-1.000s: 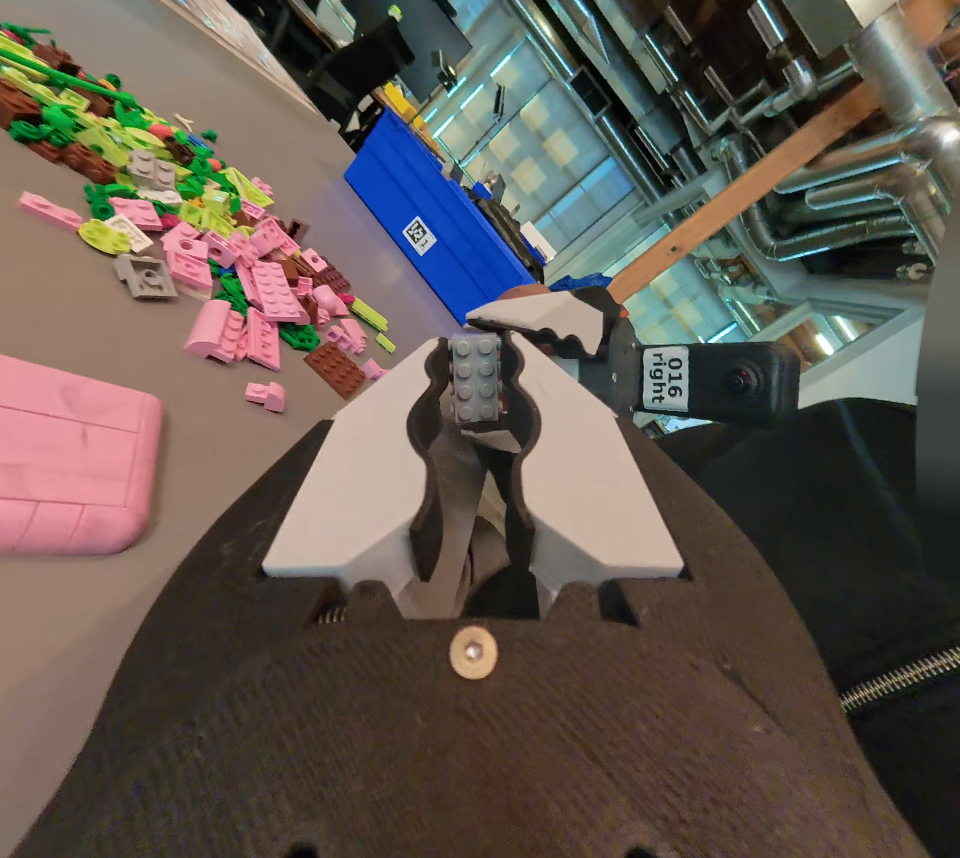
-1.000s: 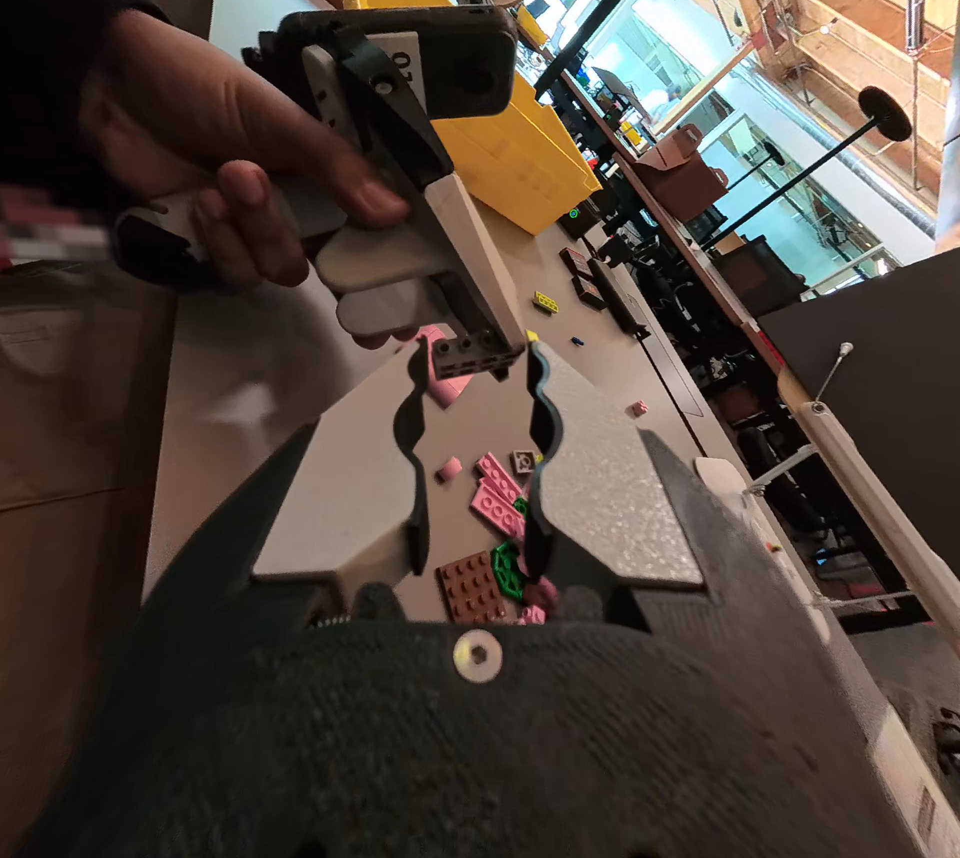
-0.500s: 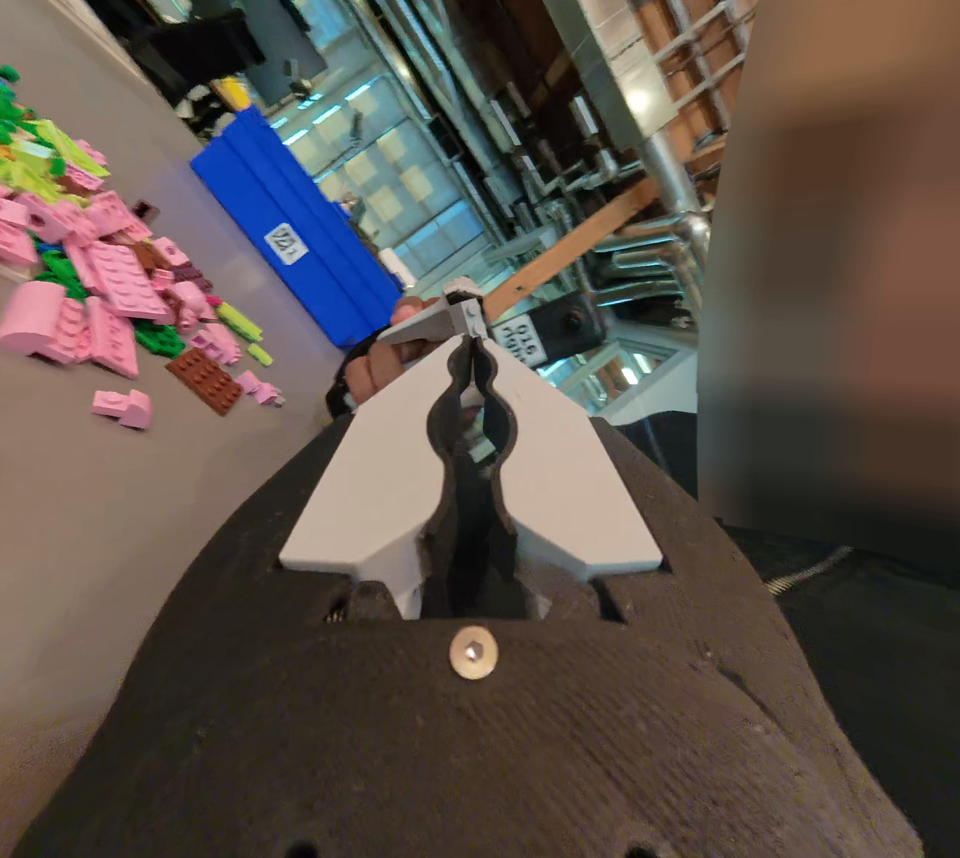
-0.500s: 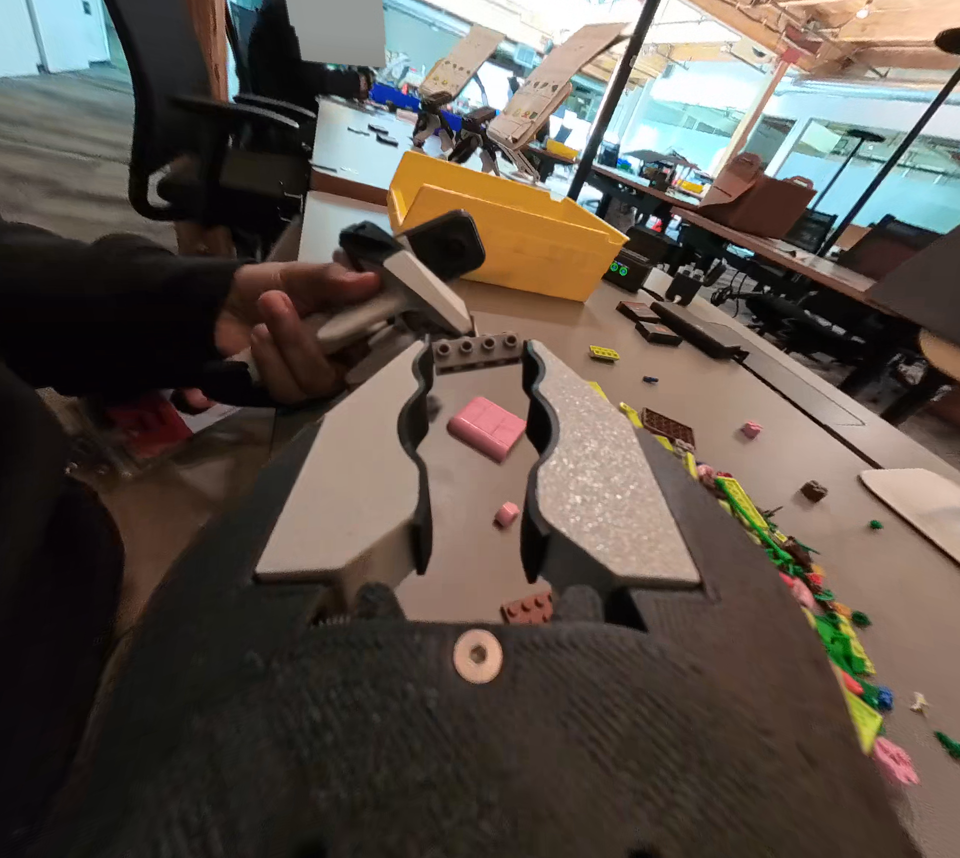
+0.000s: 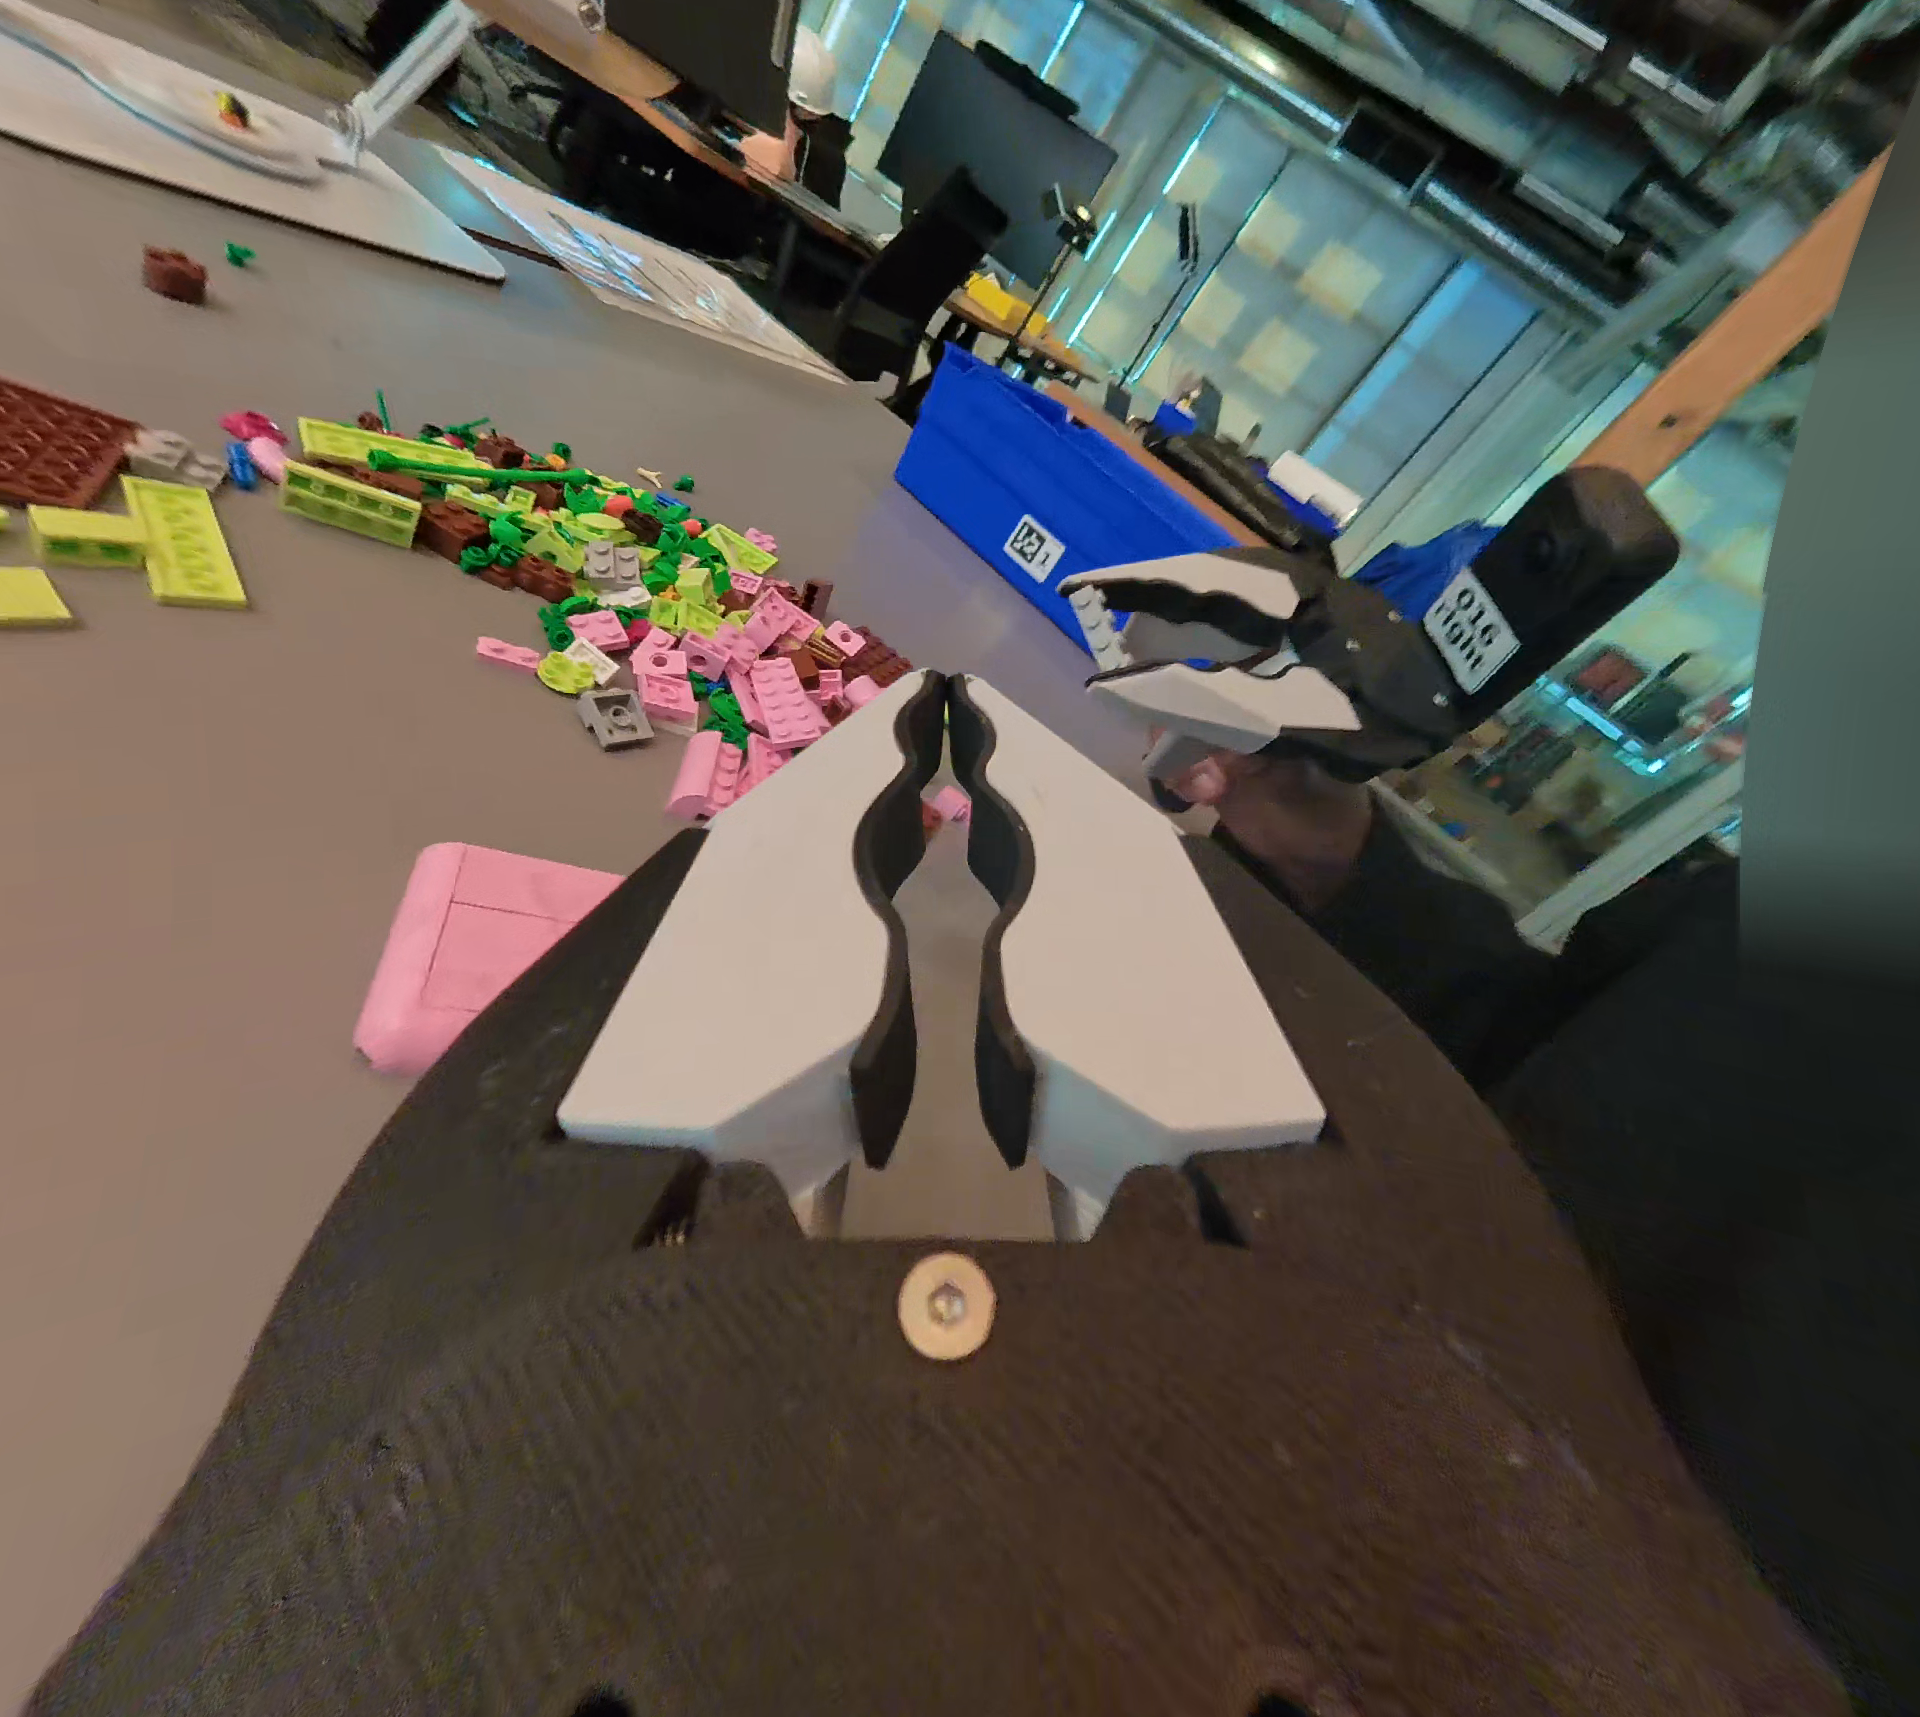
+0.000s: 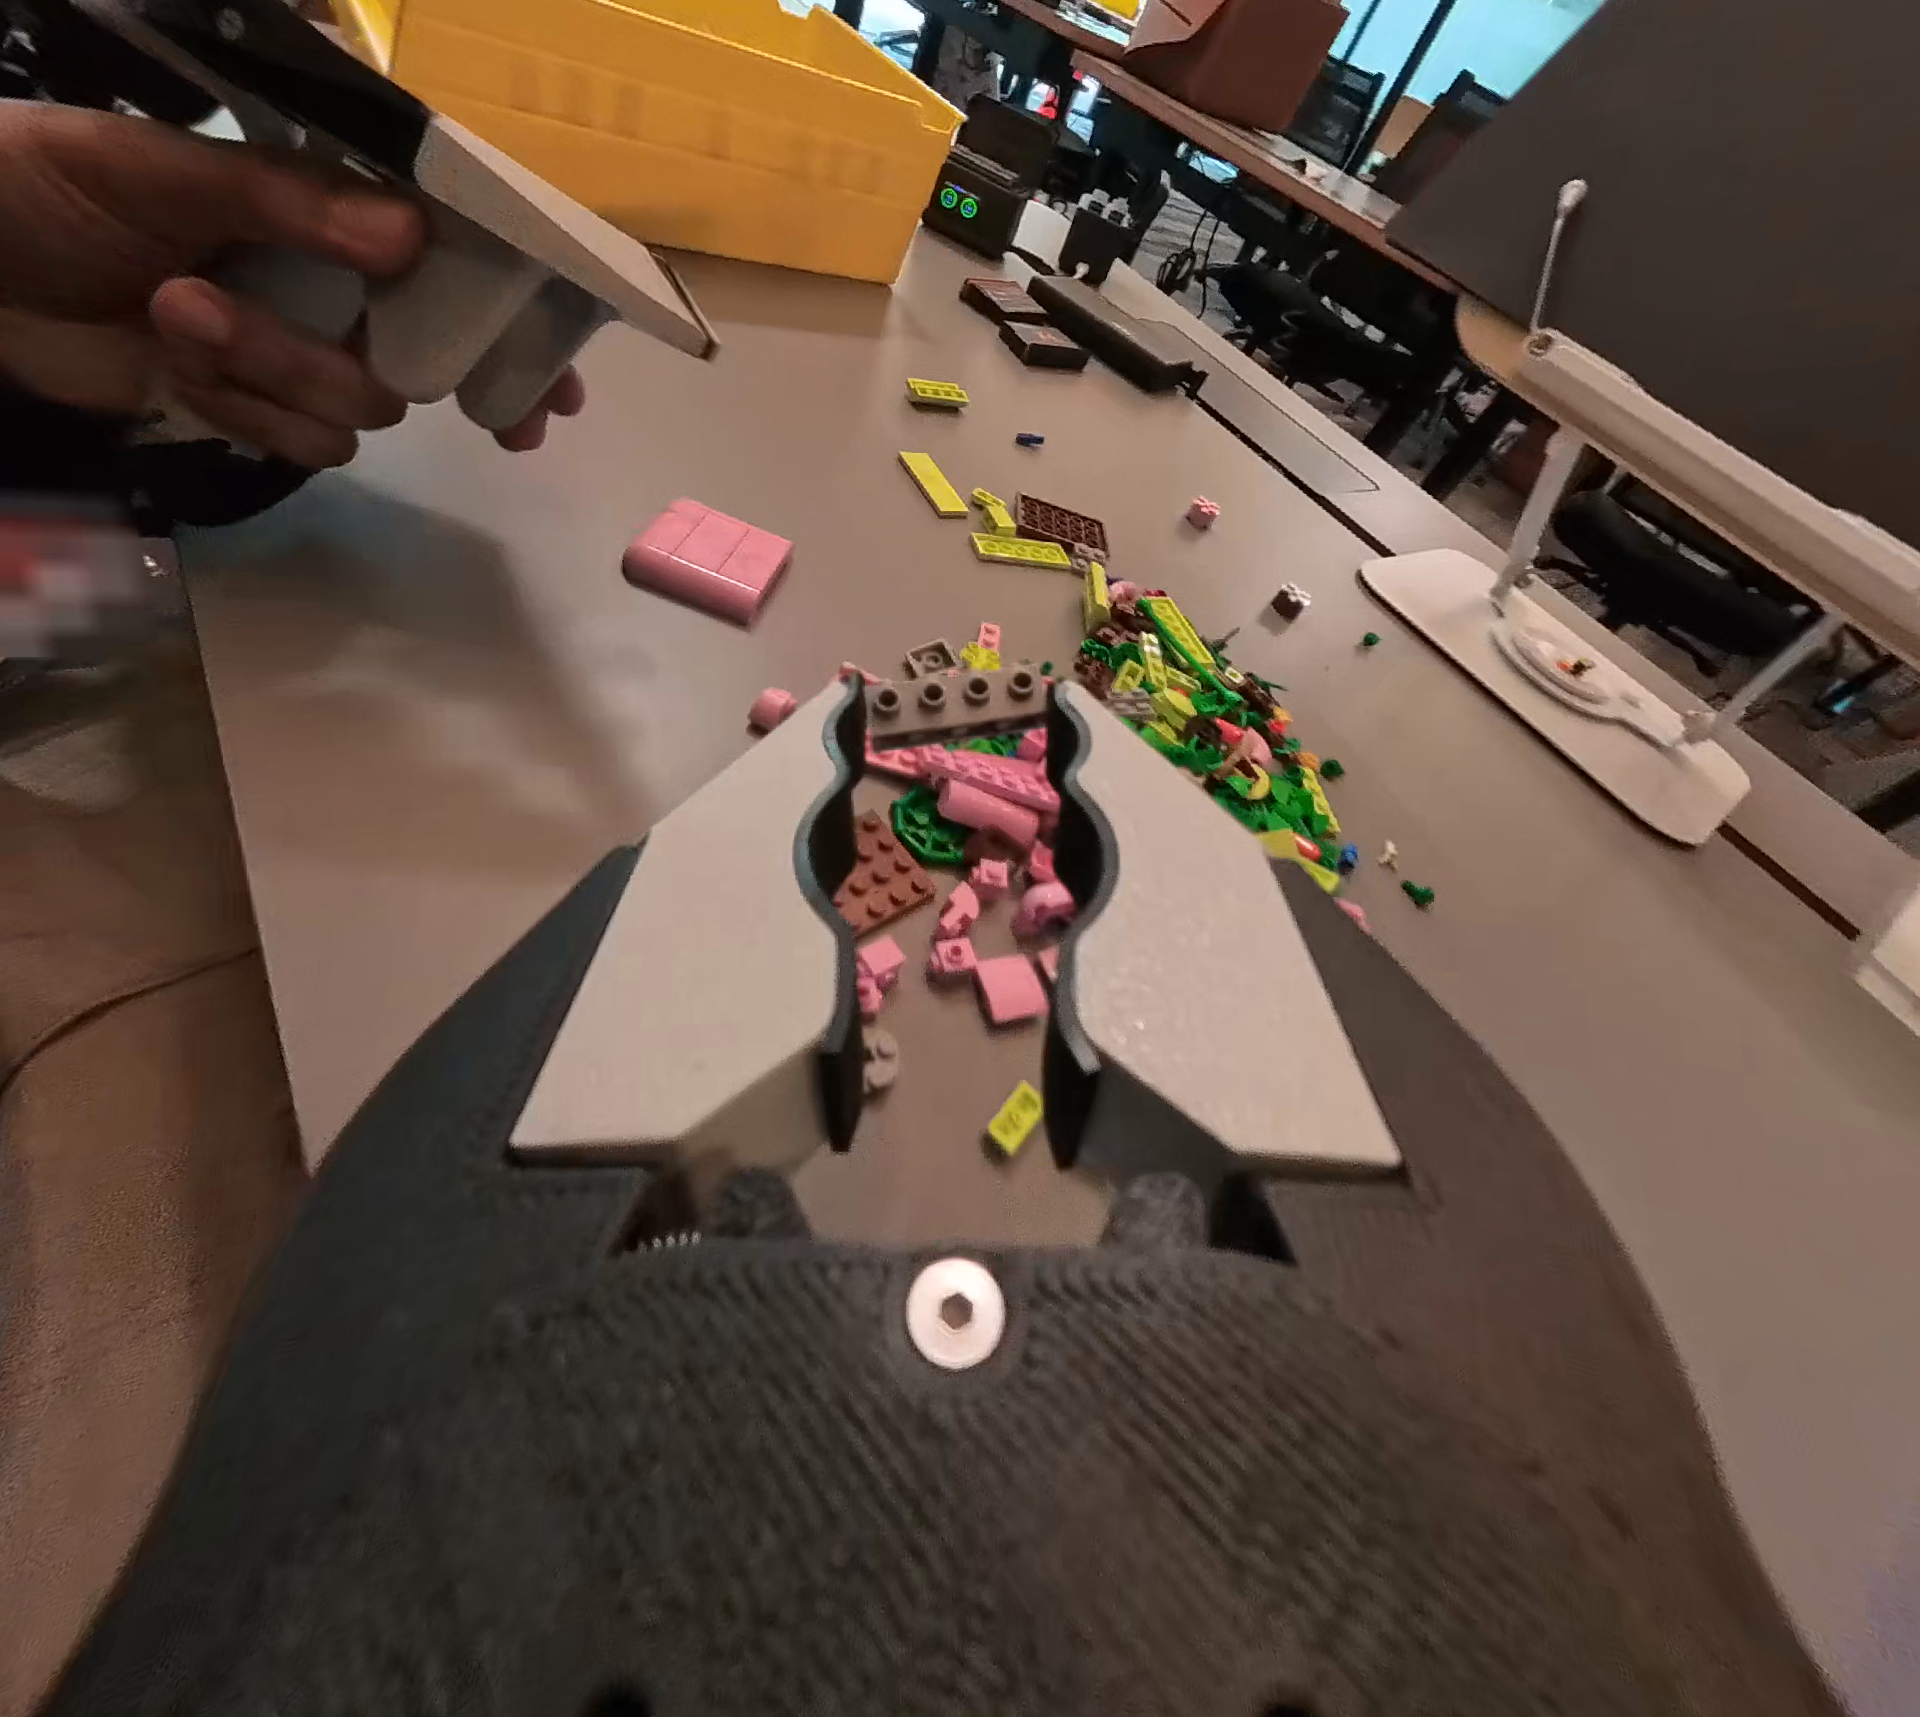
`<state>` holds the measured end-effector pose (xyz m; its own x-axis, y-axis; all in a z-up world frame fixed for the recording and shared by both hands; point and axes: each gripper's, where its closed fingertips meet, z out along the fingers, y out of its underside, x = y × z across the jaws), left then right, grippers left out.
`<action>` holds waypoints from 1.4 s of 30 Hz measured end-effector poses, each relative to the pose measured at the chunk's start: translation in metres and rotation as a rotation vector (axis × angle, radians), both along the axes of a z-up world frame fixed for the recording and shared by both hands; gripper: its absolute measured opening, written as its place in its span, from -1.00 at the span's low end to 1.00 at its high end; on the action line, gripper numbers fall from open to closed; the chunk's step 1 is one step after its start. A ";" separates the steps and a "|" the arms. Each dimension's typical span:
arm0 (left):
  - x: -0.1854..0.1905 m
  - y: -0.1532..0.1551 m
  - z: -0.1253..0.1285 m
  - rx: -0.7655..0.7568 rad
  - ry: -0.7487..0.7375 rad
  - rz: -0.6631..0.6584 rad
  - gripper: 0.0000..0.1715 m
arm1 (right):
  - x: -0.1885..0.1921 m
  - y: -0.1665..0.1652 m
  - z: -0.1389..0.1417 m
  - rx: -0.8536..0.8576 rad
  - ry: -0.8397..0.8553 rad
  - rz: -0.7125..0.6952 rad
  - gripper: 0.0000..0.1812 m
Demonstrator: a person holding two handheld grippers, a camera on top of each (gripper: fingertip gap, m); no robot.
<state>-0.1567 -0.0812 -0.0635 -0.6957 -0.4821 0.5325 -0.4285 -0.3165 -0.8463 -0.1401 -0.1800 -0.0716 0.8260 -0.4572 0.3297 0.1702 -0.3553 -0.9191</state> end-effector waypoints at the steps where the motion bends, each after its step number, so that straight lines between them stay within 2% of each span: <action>1: -0.001 -0.001 0.000 0.024 -0.020 -0.001 -1.00 | -0.001 -0.004 0.000 0.007 0.004 -0.004 -0.67; 9: -0.016 -0.013 0.006 0.074 -0.108 -0.054 -1.00 | -0.017 -0.007 0.006 0.047 0.021 0.027 -0.66; 16: -0.044 -0.009 0.016 0.045 -0.203 -0.013 -1.00 | -0.043 -0.015 0.000 0.006 0.019 0.004 -0.66; 19: -0.064 -0.005 0.012 0.010 -0.202 0.022 -1.00 | -0.053 -0.024 -0.009 0.000 0.063 -0.031 -0.66; 22: -0.088 -0.010 0.000 0.010 -0.183 0.038 -1.00 | -0.060 -0.036 -0.019 -0.017 0.095 -0.078 -0.66; 26: -0.130 -0.042 -0.027 0.099 -0.133 -0.035 -1.00 | -0.054 -0.052 -0.036 -0.087 0.161 -0.158 -0.65; 31: -0.184 -0.096 -0.075 0.382 -0.134 -0.182 -0.92 | -0.019 -0.064 -0.059 -0.128 0.300 -0.225 -0.63; 32: -0.194 -0.105 -0.087 0.441 -0.135 -0.220 -0.92 | -0.014 -0.064 -0.064 -0.142 0.331 -0.220 -0.77; 33: -0.205 -0.114 -0.098 0.493 -0.134 -0.265 -0.91 | -0.012 -0.063 -0.069 -0.164 0.376 -0.209 -1.00; 34: -0.217 -0.123 -0.108 0.534 -0.131 -0.319 -0.91 | -0.010 -0.063 -0.071 -0.171 0.403 -0.206 -1.00; 36: -0.233 -0.135 -0.125 0.608 -0.129 -0.383 -0.84 | -0.004 -0.064 -0.064 -0.134 0.378 -0.227 -0.97; 38: -0.241 -0.141 -0.133 0.648 -0.143 -0.413 -0.82 | -0.004 -0.067 -0.050 -0.047 0.341 -0.226 -0.78; 40: -0.247 -0.143 -0.133 0.633 -0.142 -0.445 -0.82 | -0.008 -0.074 -0.033 0.057 0.305 -0.213 -0.69; 42: -0.253 -0.145 -0.132 0.592 -0.114 -0.497 -0.77 | -0.013 -0.084 -0.023 0.148 0.284 -0.205 -0.71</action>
<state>-0.4101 -0.2265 -0.1952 -0.9396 -0.2804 0.1961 -0.3015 0.4076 -0.8619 -0.1528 -0.2638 -0.0943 0.7615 -0.6479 0.0186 -0.1596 -0.2152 -0.9634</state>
